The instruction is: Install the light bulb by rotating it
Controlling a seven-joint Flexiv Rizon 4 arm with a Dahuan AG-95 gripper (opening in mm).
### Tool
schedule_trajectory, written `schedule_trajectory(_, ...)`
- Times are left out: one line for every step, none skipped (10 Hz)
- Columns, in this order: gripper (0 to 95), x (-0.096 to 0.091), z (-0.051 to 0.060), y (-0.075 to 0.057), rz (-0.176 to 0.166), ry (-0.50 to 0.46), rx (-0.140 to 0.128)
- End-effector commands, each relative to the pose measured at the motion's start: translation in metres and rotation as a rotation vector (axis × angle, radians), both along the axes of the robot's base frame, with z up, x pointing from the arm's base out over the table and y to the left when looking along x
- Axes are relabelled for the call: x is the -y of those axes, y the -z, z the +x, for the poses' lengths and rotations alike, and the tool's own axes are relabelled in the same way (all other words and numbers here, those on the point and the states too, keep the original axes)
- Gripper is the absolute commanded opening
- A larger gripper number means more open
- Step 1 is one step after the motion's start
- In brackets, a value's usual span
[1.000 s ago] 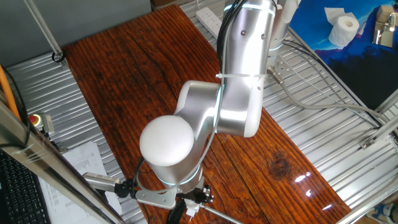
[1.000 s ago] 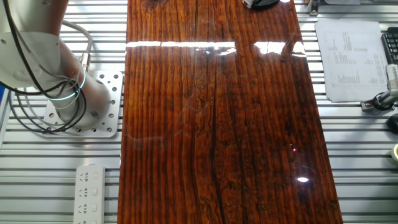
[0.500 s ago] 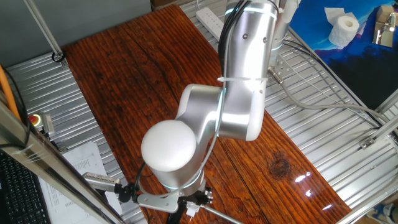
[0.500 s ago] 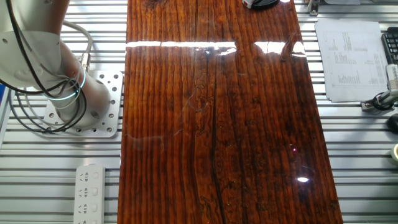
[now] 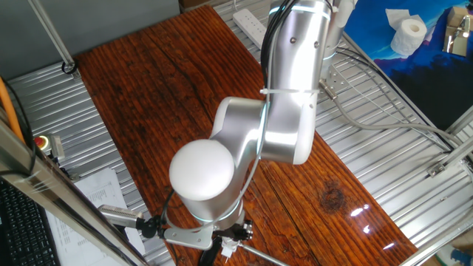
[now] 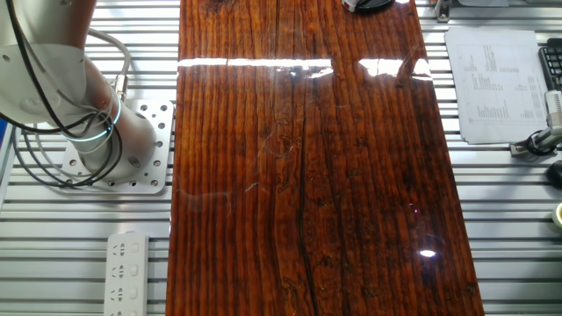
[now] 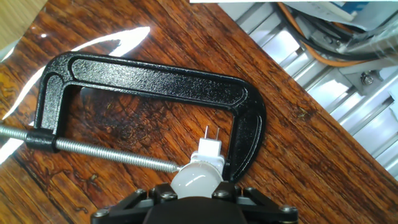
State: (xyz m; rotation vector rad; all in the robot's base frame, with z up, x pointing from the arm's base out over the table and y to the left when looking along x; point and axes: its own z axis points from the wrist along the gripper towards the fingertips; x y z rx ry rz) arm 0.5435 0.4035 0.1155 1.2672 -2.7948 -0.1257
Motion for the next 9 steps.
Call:
schedule_trajectory(19.0, 0.0025, 0.0000, 0.0010, 0.001, 0.010, -0.004)
schedule_trajectory(19.0, 0.0025, 0.0000, 0.0009, 0.002, 0.019, -0.006)
schedule_trajectory(19.0, 0.0025, 0.0000, 0.0009, 0.003, 0.031, -0.007)
schedule_trajectory(19.0, 0.0026, 0.0000, 0.0009, 0.003, 0.053, -0.008)
schedule_trajectory(19.0, 0.0025, 0.0000, 0.0009, 0.002, 0.072, -0.009)
schedule_trajectory(19.0, 0.0025, 0.0000, 0.0009, -0.002, 0.099, -0.010)
schedule_trajectory(19.0, 0.0026, 0.0000, 0.0009, -0.003, 0.118, -0.011)
schedule_trajectory(19.0, 0.0026, 0.0000, 0.0009, -0.003, 0.143, -0.013)
schedule_trajectory(19.0, 0.0026, 0.0000, 0.0009, -0.005, 0.172, -0.014)
